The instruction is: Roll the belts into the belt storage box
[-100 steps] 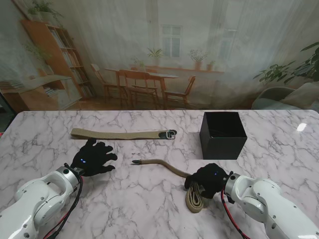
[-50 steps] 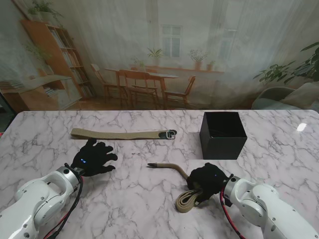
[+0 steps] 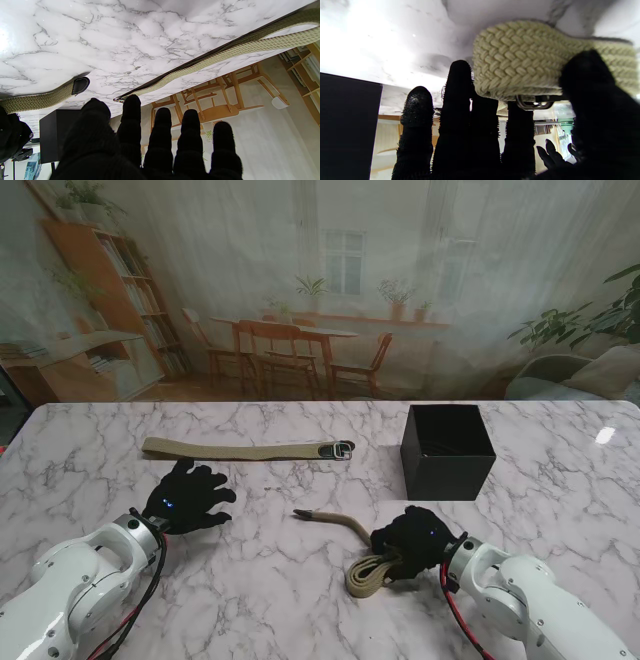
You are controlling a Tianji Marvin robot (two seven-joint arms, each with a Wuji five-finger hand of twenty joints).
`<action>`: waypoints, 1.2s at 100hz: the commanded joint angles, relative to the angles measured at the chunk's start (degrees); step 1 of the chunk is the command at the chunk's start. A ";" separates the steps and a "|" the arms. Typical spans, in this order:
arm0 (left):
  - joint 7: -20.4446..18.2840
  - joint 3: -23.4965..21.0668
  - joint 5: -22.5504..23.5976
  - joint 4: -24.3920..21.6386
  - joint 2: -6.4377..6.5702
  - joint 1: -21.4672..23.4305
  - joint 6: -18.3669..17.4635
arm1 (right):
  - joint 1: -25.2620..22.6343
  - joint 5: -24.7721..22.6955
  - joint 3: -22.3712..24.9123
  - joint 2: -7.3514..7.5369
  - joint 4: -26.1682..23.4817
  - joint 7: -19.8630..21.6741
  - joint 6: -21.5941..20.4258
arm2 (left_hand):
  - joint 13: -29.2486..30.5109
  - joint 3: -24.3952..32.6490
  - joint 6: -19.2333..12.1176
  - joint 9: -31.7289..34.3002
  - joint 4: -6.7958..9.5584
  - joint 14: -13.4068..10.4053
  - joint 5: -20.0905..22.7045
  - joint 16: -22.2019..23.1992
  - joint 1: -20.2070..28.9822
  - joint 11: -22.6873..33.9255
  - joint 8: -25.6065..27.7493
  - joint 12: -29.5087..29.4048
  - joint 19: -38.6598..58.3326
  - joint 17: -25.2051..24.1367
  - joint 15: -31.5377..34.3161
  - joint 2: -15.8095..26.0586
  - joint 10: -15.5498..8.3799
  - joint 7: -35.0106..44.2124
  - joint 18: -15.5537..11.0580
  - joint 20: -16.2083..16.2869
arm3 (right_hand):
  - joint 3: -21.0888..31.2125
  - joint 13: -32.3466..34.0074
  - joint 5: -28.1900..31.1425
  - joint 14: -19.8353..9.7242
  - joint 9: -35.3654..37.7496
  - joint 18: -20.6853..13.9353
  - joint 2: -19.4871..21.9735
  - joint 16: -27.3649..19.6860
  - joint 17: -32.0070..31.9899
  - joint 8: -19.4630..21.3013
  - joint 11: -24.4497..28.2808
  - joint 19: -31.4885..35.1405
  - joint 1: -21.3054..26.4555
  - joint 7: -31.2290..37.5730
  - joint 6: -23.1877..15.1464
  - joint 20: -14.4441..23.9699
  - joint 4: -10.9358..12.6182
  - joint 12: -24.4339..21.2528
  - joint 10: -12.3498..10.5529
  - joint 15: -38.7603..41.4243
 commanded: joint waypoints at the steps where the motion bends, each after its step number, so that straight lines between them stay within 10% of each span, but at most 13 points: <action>1: -0.85 0.20 -0.13 0.04 -0.10 -0.07 -0.17 | 0.26 -0.50 -0.37 -0.17 0.89 -0.83 -0.17 | 0.93 -0.59 0.55 1.31 -0.67 0.96 1.17 0.20 -0.08 -0.36 -0.15 0.45 -1.94 -1.08 -0.38 2.32 0.50 -0.60 2.64 0.16 | 12.00 1.79 -2.51 -2.20 8.70 -1.51 6.72 0.78 0.86 -3.88 4.17 2.11 5.07 -7.21 -3.39 0.12 4.81 2.11 -5.77 2.79; 13: -0.75 0.18 -0.10 0.04 -0.10 -0.04 -0.16 | 0.77 -0.86 -0.95 -0.17 1.91 -2.71 -0.24 | 0.99 -0.57 0.56 1.31 -0.66 0.96 1.13 0.20 -0.04 -0.38 -0.16 0.45 -1.93 -1.04 -0.37 2.33 0.51 -0.61 2.63 0.17 | 13.38 2.48 -15.47 -2.69 11.97 -1.56 7.15 0.34 1.11 -0.15 3.90 2.67 4.57 -20.14 2.14 -0.82 6.41 1.21 -4.76 2.25; 31: -0.61 0.14 -0.02 0.04 -0.10 0.01 -0.14 | 1.20 -0.86 -1.73 -0.24 2.89 -4.22 0.38 | 1.04 -0.56 0.51 1.44 -0.66 0.97 1.12 0.22 0.04 -0.33 -0.17 0.47 -1.90 -1.02 -0.34 2.25 0.49 -0.60 2.67 0.21 | 15.48 5.16 -28.92 -2.82 15.05 -0.52 8.73 -0.37 1.98 0.43 5.44 2.59 4.45 -16.92 10.56 -1.14 9.72 -0.62 -3.70 2.03; 71: -0.29 0.01 0.08 0.05 -0.11 0.12 -0.11 | 0.63 0.04 -3.00 -1.01 3.41 -8.20 5.92 | 1.02 -0.54 0.53 1.41 -0.66 1.01 0.98 0.23 0.21 -0.33 -0.19 0.48 -1.92 -1.04 -0.33 2.29 0.52 -0.65 2.67 0.21 | 18.25 13.32 -25.79 5.73 16.17 9.87 17.28 0.84 9.97 2.20 26.59 4.94 13.33 -11.24 -1.74 -4.54 13.22 4.12 5.83 18.90; 80: -0.33 0.07 0.03 0.08 -0.11 0.07 -0.12 | 0.38 0.14 -3.14 -1.23 3.39 -9.13 7.66 | 1.04 -0.59 0.63 1.39 -0.68 1.03 0.89 0.24 0.08 -0.34 -0.23 0.48 -1.93 -1.08 -0.32 2.45 0.52 -0.71 2.71 0.21 | 13.68 13.23 -26.80 5.15 16.08 9.87 19.25 -0.41 10.10 2.35 27.30 5.31 10.98 -11.34 2.16 -5.28 12.93 3.91 4.83 19.25; 120: -3.10 2.91 -1.75 1.11 -0.06 -2.17 0.22 | 1.60 -0.22 -3.22 -0.48 4.87 -7.00 1.34 | 1.47 -0.83 1.92 0.69 -0.48 1.16 -0.12 0.44 -1.54 -0.56 -1.88 0.43 -1.22 -0.43 -0.05 3.51 1.04 -2.17 2.57 0.50 | 9.68 12.42 -24.36 1.45 15.94 5.86 17.41 -1.86 1.95 0.79 20.69 0.93 9.66 -15.36 -7.45 -5.26 12.81 2.05 0.55 9.07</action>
